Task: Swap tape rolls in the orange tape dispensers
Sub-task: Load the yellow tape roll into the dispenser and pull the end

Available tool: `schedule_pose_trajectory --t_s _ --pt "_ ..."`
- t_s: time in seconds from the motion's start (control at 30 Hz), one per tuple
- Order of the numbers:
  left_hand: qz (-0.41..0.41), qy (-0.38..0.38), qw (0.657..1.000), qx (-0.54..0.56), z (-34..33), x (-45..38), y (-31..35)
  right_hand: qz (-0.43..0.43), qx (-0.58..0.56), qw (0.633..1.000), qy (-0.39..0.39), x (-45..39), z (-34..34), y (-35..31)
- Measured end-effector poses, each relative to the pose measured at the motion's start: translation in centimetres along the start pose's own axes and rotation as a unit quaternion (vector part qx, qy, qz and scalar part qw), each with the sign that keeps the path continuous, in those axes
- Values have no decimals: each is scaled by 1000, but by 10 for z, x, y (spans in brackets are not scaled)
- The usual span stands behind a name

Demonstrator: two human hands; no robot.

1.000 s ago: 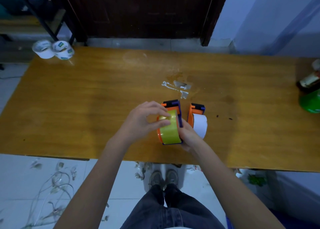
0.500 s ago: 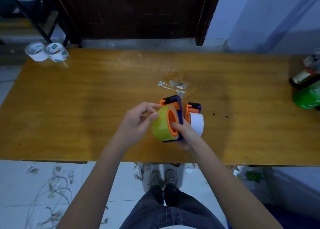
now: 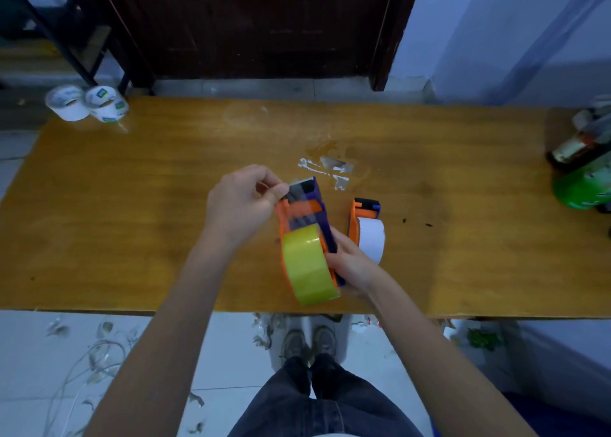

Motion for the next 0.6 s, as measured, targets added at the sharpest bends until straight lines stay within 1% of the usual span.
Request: schedule_pose_trajectory --t_s 0.07,0.13,0.27,0.37,0.43,0.53,0.6 --pt "-12 3 1000 -2 8 -5 7 13 -26 1000 -5 -3 -6 -4" --pt "-7 17 1000 4 16 -8 11 16 -27 999 -13 -5 -8 -11" --pt "62 13 998 18 13 -10 -2 29 -32 999 -24 -3 -7 -22" --pt "87 17 996 29 13 -12 -8 29 -26 999 -33 -4 -7 -18" --pt "90 26 995 21 18 -15 -7 28 -22 999 -40 -5 -6 -16" --pt "81 15 997 5 22 -20 -1 29 -24 999 -39 -1 -5 -20" --pt "83 27 996 1 27 -22 1 29 -20 998 -49 1 -7 -21"
Point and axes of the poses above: each hand's wrist, its own x-axis away from the middle knuckle, its own z-axis out of the back of the hand, y = z × x, the point moved 9 cm from there along -x, towards the middle knuckle, and after that the axes turned 10 degrees about z, right-handed, at the moved point
